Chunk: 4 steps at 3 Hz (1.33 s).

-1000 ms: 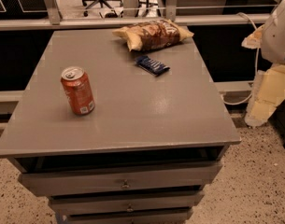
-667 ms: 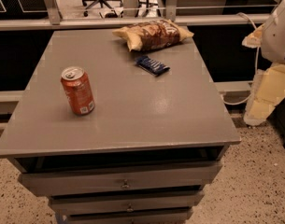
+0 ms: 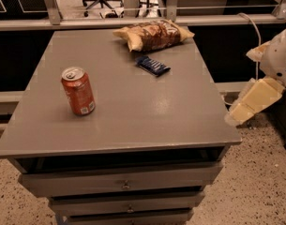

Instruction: Pick rxbar blueberry

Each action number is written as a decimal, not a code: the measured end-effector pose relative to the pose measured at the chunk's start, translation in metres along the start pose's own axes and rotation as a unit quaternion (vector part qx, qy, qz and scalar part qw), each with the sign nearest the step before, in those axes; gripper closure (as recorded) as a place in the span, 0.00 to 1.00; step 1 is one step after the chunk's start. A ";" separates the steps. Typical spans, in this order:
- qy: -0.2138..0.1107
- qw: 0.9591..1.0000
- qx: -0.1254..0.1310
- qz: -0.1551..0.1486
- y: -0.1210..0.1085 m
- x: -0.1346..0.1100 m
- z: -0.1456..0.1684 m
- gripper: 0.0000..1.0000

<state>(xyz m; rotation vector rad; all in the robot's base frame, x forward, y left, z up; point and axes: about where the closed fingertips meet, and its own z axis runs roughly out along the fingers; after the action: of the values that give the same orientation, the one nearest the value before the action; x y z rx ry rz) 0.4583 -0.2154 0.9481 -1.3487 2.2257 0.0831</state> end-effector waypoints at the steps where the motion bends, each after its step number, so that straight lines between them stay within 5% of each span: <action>1: -0.153 0.985 0.014 0.081 -0.009 -0.008 0.040 0.00; 2: -0.222 0.970 0.050 0.089 -0.024 -0.022 0.052 0.00; 3: -0.241 0.962 0.089 0.089 -0.045 -0.036 0.050 0.00; 4: -0.240 0.961 0.092 0.100 -0.049 -0.040 0.052 0.00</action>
Offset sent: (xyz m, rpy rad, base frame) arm 0.0887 0.0155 -0.0197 0.5431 -0.4724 -0.1741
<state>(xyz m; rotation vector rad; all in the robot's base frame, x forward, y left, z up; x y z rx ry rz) 0.5352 -0.1908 0.9329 -0.8866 1.8913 0.2423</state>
